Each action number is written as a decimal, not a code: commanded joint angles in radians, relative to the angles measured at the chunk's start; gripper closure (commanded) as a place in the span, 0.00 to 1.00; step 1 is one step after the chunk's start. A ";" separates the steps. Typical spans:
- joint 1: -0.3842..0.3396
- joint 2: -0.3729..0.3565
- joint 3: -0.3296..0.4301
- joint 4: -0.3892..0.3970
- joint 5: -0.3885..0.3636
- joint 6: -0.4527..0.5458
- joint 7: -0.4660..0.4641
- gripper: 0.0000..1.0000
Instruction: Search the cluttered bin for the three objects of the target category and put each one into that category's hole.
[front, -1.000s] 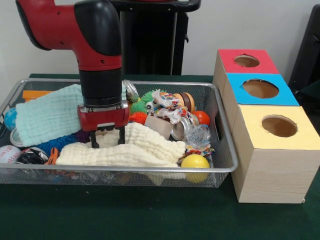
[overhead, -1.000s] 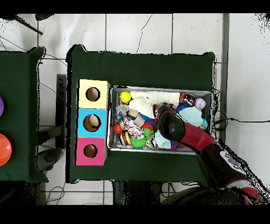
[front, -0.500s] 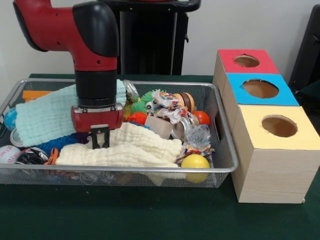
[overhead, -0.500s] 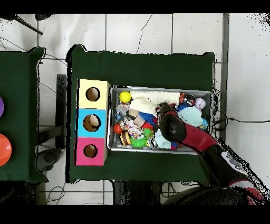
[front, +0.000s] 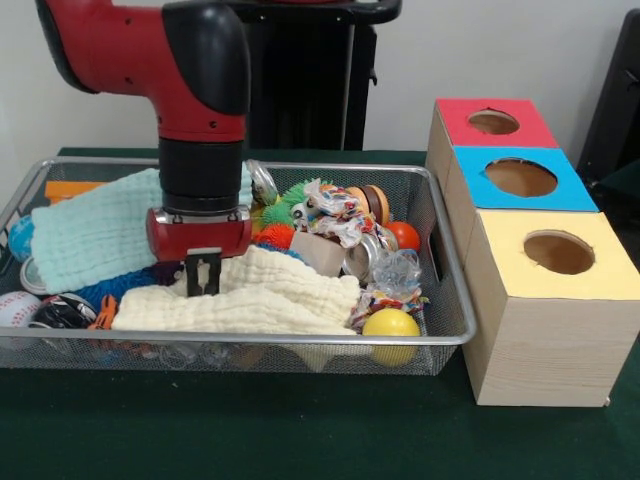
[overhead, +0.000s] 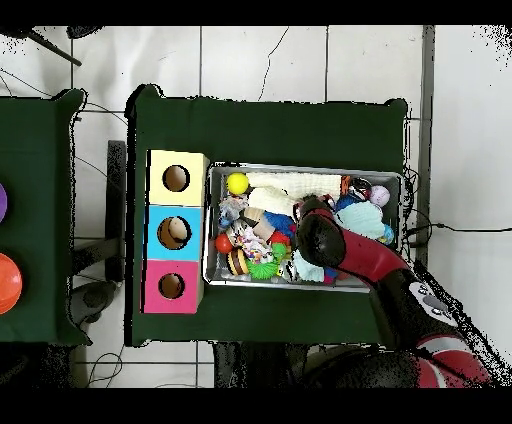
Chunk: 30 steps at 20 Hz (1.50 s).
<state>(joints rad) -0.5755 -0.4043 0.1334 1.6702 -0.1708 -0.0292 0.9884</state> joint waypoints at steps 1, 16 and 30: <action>0.121 0.073 -0.079 -0.104 0.040 0.319 0.122 1.00; 0.179 -0.249 -0.167 -0.157 -0.160 0.921 -0.106 1.00; 0.088 -0.346 -0.065 -0.226 -0.286 1.159 -0.273 1.00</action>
<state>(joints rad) -0.4399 -0.7179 -0.0186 1.4856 -0.3817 1.0012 0.9880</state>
